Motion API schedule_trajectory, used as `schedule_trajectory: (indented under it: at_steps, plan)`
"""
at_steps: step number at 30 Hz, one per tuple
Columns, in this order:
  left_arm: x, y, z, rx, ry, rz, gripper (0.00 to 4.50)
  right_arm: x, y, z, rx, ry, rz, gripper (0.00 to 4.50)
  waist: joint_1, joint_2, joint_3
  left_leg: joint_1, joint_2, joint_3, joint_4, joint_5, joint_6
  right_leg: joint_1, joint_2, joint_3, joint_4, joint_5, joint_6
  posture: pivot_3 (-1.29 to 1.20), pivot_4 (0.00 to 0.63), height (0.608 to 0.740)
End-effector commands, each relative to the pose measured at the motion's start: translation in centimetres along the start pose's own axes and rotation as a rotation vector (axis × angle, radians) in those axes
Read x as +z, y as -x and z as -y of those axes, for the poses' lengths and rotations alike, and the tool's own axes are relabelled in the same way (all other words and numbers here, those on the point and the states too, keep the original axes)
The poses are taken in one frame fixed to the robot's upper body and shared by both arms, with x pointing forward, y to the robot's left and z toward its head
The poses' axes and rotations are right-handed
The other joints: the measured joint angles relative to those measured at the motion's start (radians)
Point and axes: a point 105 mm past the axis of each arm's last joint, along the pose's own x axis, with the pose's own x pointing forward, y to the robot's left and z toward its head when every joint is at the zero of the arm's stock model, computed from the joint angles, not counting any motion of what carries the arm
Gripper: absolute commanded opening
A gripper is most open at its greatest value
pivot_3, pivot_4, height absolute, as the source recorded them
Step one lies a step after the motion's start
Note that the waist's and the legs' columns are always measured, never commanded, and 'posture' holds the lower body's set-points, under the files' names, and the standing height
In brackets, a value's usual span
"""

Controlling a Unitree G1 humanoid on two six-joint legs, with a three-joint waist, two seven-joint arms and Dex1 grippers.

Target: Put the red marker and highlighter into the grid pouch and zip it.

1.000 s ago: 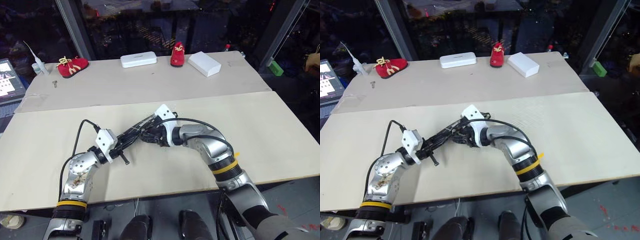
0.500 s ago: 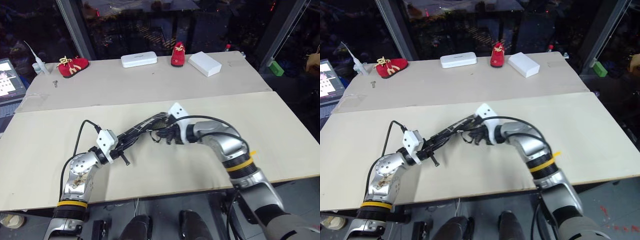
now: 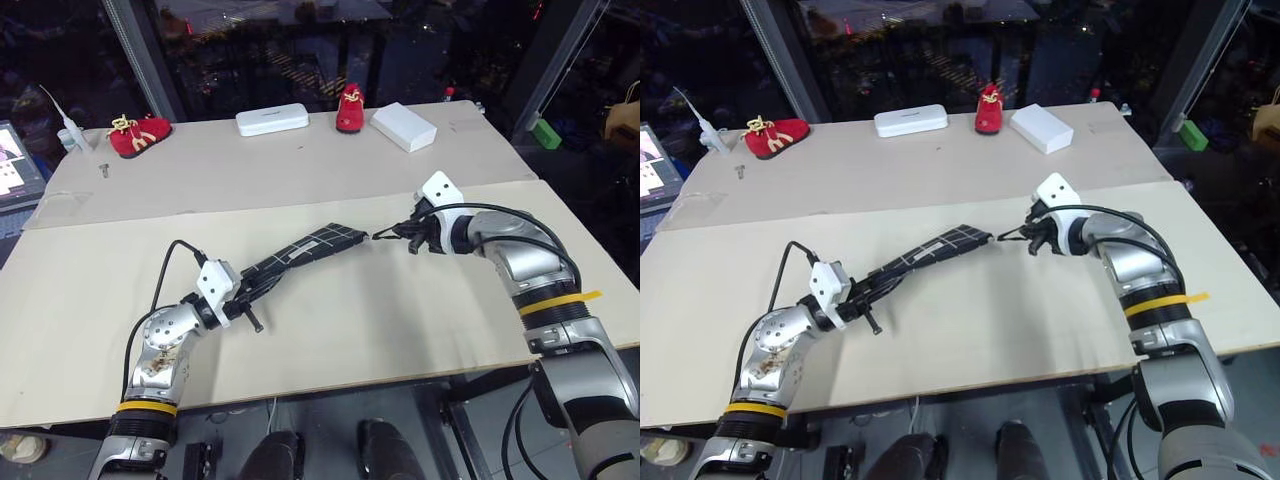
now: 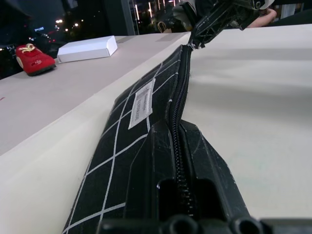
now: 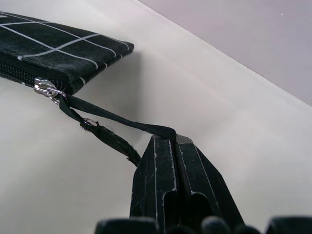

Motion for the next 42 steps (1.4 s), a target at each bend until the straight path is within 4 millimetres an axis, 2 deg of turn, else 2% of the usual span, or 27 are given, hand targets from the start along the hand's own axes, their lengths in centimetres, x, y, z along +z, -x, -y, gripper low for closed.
schedule_trajectory:
  at_steps: [1, 5, 8, 10, 13, 15, 17, 20, 23, 26, 30, 33, 34, 36, 37, 42]
  plan:
    - [1.0, 0.2, -0.9, 0.019, -0.038, 0.028, 0.00, 0.8, -0.1, -1.8, 0.080, -0.041, 0.060, 0.85, 0.003, 0.000, 0.000, 0.000, 0.000, 0.000, 0.000, 0.000, 0.000, 0.000, 0.000, 0.000, 0.000, 0.000, 0.000, 0.00, 0.150, 0.740]
    - [1.0, -0.1, -0.6, -0.001, -0.039, 0.031, 0.00, 0.8, 0.2, -2.4, 0.120, -0.119, 0.083, 2.24, 0.005, 0.000, 0.000, 0.000, 0.000, 0.000, 0.000, 0.000, 0.000, 0.000, -0.001, 0.001, 0.000, 0.000, 0.000, 0.00, 0.150, 0.740]
    - [0.9, -0.3, -0.3, -0.026, -0.042, 0.030, 0.00, 1.0, 1.3, -1.2, 0.107, -0.199, 0.097, 3.32, 0.009, 0.000, 0.000, 0.000, 0.000, 0.000, 0.000, 0.000, 0.000, 0.000, -0.001, 0.000, 0.000, 0.000, 0.000, 0.00, 0.150, 0.740]
    - [0.8, -0.5, 0.0, -0.044, -0.047, 0.028, 0.00, 1.4, 2.5, -0.3, 0.102, -0.226, 0.127, 3.32, 0.011, 0.000, 0.000, 0.000, 0.000, 0.000, 0.000, 0.000, 0.000, 0.000, -0.001, 0.000, 0.000, 0.000, 0.000, 0.00, 0.150, 0.740]
    - [0.6, -1.3, 0.7, -0.100, -0.061, 0.028, 0.00, 2.7, 7.2, 0.8, 0.149, -0.217, 0.241, 3.32, 0.020, 0.000, 0.000, -0.002, 0.000, 0.000, 0.000, 0.000, 0.000, 0.000, -0.001, 0.000, -0.001, 0.000, 0.000, 0.00, 0.150, 0.740]
    - [0.5, -1.7, 1.3, -0.147, -0.082, 0.029, 0.00, 2.4, 9.2, 0.0, 0.209, -0.198, 0.273, 3.32, 0.027, 0.000, 0.000, -0.004, -0.001, -0.001, 0.001, 0.000, 0.001, -0.001, -0.001, -0.002, -0.003, 0.000, 0.000, 0.00, 0.150, 0.740]
    - [0.5, -2.2, 2.0, -0.208, -0.115, 0.035, 0.00, 1.3, 10.6, -1.5, 0.267, -0.167, 0.263, 3.32, 0.033, 0.000, 0.000, -0.005, 0.000, -0.001, 0.001, -0.001, 0.002, 0.000, -0.001, -0.003, -0.005, 0.000, 0.000, 0.00, 0.150, 0.740]
    - [0.8, -3.0, 2.7, -0.294, -0.158, 0.056, 0.00, -1.1, 11.3, -3.3, 0.290, -0.160, 0.196, 3.32, 0.032, -0.001, 0.000, -0.004, 0.001, -0.001, 0.001, -0.002, 0.003, 0.001, -0.001, -0.003, -0.007, 0.000, 0.000, 0.00, 0.150, 0.740]
    - [1.0, -3.6, 3.1, -0.373, -0.188, 0.065, 0.00, -2.8, 11.3, -4.0, 0.259, -0.187, 0.154, 3.32, 0.029, 0.000, 0.000, -0.004, 0.001, 0.003, 0.002, -0.002, 0.003, 0.001, -0.003, 0.000, -0.006, 0.001, 0.001, 0.00, 0.150, 0.740]
    - [0.4, -3.5, 3.3, -0.442, -0.228, 0.043, 0.00, -3.4, 11.1, -4.4, 0.229, -0.220, 0.158, 3.32, 0.024, -0.001, 0.000, -0.002, 0.001, 0.008, 0.004, -0.002, 0.003, 0.002, -0.002, 0.002, -0.006, 0.004, 0.003, 0.00, 0.150, 0.740]
    - [-0.2, -3.1, 3.1, -0.479, -0.254, 0.041, 0.00, -3.7, 11.2, -4.8, 0.216, -0.239, 0.166, 3.32, 0.021, -0.001, 0.000, 0.007, 0.004, 0.010, 0.005, -0.004, 0.006, 0.013, 0.001, 0.001, -0.013, 0.005, 0.004, 0.00, 0.150, 0.740]
    - [-0.8, -2.6, 3.1, -0.509, -0.277, 0.031, 0.00, -4.0, 11.4, -4.6, 0.198, -0.248, 0.160, 3.32, 0.023, -0.001, 0.001, 0.006, 0.003, 0.010, 0.005, -0.004, 0.007, 0.013, 0.000, 0.001, -0.014, 0.006, 0.006, 0.00, 0.150, 0.740]
    - [-0.9, -2.4, 3.0, -0.510, -0.274, 0.024, 0.76, -4.2, 11.4, -4.4, 0.189, -0.249, 0.154, 3.36, 0.024, -0.001, 0.001, 0.006, 0.003, 0.011, 0.006, -0.005, 0.008, 0.013, -0.001, 0.002, -0.014, 0.006, 0.007, 0.00, 0.150, 0.740]
    - [-1.1, -2.3, 2.8, -0.508, -0.265, 0.023, 1.12, -4.5, 11.5, -4.1, 0.175, -0.253, 0.143, 3.36, 0.025, -0.001, 0.001, 0.006, 0.003, 0.011, 0.006, -0.005, 0.009, 0.013, -0.001, 0.002, -0.014, 0.006, 0.007, 0.00, 0.150, 0.740]
    - [-0.7, -2.3, 2.5, -0.481, -0.250, 0.037, 1.63, -4.7, 11.5, -3.9, 0.169, -0.254, 0.134, 3.36, 0.027, -0.001, 0.001, 0.006, 0.003, 0.011, 0.007, -0.005, 0.009, 0.013, -0.001, 0.002, -0.014, 0.007, 0.007, 0.00, 0.150, 0.740]
    - [0.7, -2.7, 1.9, -0.337, -0.163, 0.086, 3.45, -5.9, 11.4, -2.9, 0.147, -0.250, 0.091, 3.36, 0.030, -0.001, 0.001, 0.006, 0.003, 0.011, 0.007, -0.006, 0.009, 0.014, -0.001, 0.002, -0.014, 0.007, 0.008, 0.00, 0.150, 0.740]
